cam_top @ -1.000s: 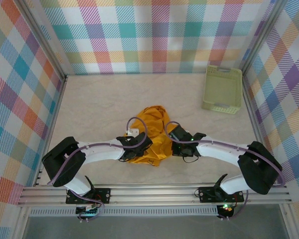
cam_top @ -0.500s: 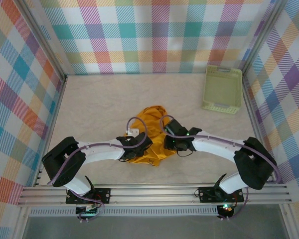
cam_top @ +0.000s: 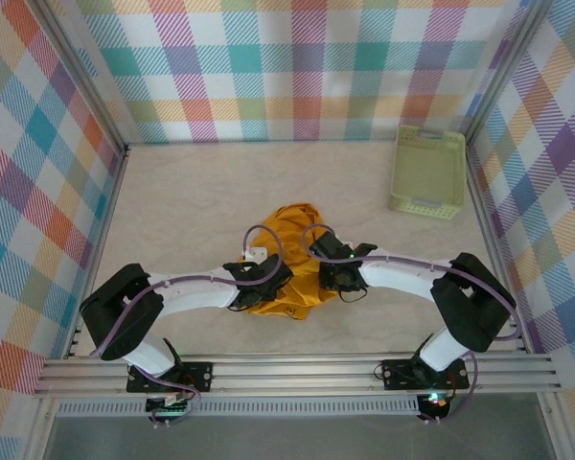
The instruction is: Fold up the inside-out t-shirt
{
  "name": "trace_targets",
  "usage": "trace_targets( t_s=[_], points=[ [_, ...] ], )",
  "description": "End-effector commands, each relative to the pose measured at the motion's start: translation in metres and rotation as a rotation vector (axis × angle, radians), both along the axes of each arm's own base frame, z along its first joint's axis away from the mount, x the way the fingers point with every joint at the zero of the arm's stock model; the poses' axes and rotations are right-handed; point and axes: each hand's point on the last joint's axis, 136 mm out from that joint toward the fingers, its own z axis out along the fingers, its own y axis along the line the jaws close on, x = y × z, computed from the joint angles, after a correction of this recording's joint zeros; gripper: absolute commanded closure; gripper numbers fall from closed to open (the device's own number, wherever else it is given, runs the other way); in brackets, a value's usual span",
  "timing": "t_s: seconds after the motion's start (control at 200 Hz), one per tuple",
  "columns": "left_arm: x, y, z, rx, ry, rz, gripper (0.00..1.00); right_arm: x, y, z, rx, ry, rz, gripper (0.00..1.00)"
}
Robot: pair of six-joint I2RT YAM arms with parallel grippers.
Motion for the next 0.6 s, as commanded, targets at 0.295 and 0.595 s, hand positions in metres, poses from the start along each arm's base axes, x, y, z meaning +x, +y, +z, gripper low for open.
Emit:
trace_targets(
  t_s=[0.295,0.595],
  points=[
    [-0.003,0.002,0.006,-0.004,-0.014,0.005,0.39,-0.005,-0.021,0.027,0.056,-0.063,-0.050,0.66],
    [-0.003,-0.003,0.004,-0.025,-0.008,0.000,0.39,0.043,-0.016,0.037,0.104,-0.079,-0.096,0.51]
  ],
)
